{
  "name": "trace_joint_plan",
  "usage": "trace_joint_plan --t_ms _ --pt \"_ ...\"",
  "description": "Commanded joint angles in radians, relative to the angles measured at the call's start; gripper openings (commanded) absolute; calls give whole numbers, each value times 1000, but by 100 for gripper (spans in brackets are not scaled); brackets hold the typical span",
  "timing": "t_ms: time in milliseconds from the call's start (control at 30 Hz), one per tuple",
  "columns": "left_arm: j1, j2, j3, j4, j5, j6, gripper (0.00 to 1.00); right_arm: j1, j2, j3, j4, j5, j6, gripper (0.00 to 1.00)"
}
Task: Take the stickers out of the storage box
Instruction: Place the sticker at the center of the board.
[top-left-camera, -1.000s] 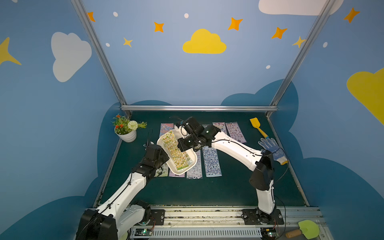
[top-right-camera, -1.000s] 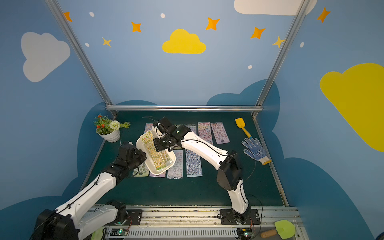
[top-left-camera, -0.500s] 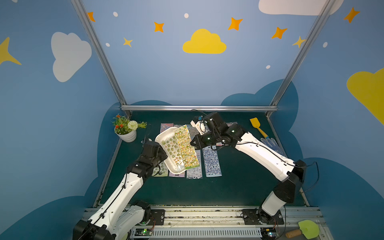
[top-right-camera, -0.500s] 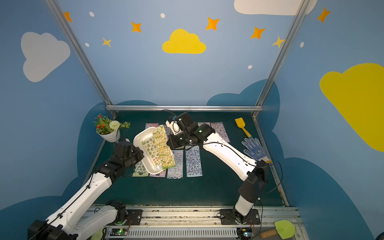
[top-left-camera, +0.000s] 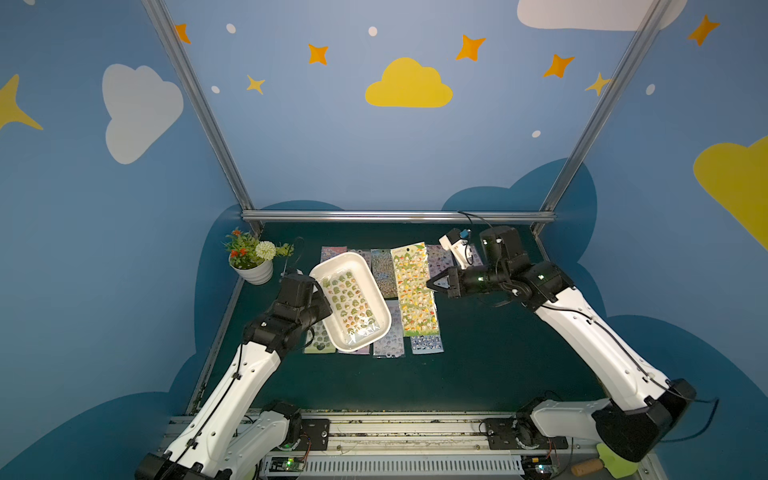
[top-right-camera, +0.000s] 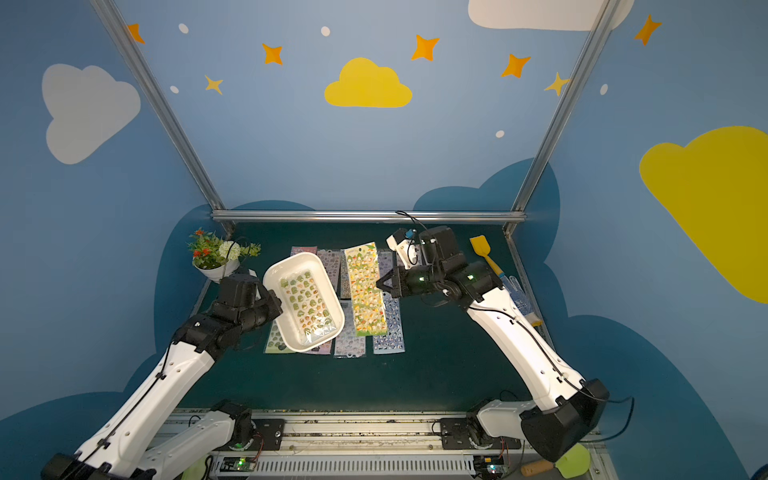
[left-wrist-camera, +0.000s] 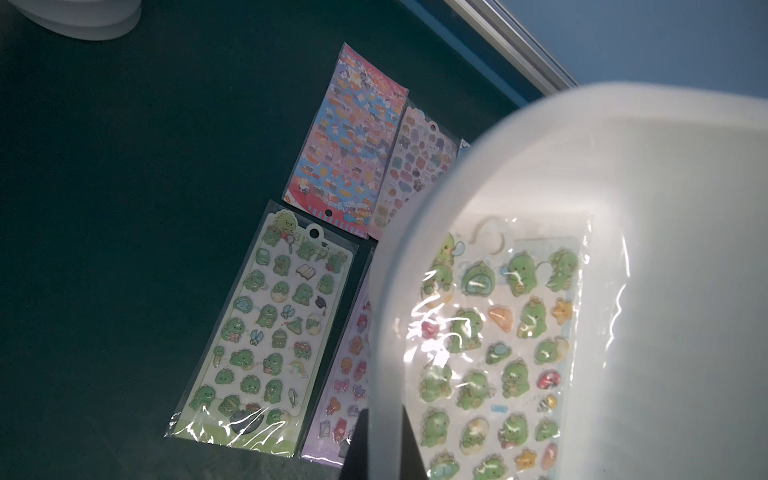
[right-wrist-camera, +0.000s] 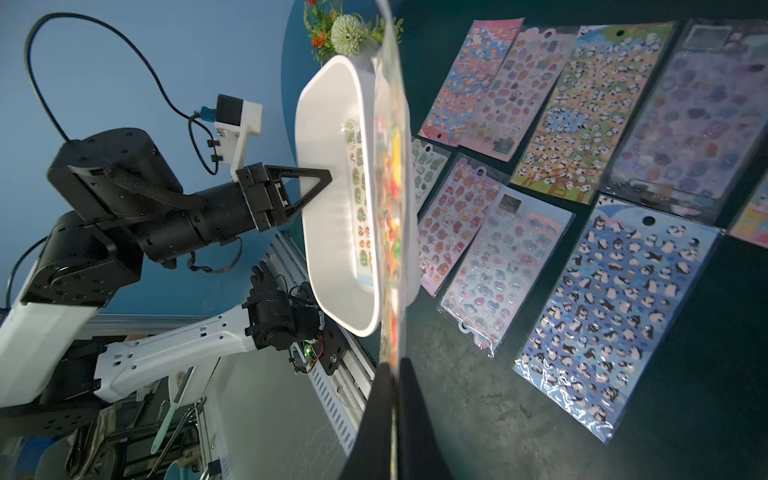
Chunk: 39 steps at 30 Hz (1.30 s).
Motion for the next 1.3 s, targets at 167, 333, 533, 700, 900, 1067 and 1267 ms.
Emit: trace_joint_plan --t_ms 167,333,533,700,900,1067,1267 --pt "3 54 91 -84 66 92 4 -149 -55 -124 -47 -122 -28 0" --pt "2 64 113 -100 110 126 4 -215 -55 -169 -86 -96 -66 0" --pt "2 40 129 -130 175 171 4 -253 3 -197 -136 -21 -123 0" --pt "8 -18 101 -136 217 188 4 -274 102 -175 -187 24 -215 0" --pt "32 -97 23 -92 294 179 4 -304 234 -139 -210 91 -269 0" --pt "62 -143 -33 -59 298 160 4 -366 329 -113 -210 58 -307 0" --pt "70 -187 -50 -51 289 147 4 -373 419 -70 -230 61 -335 0"
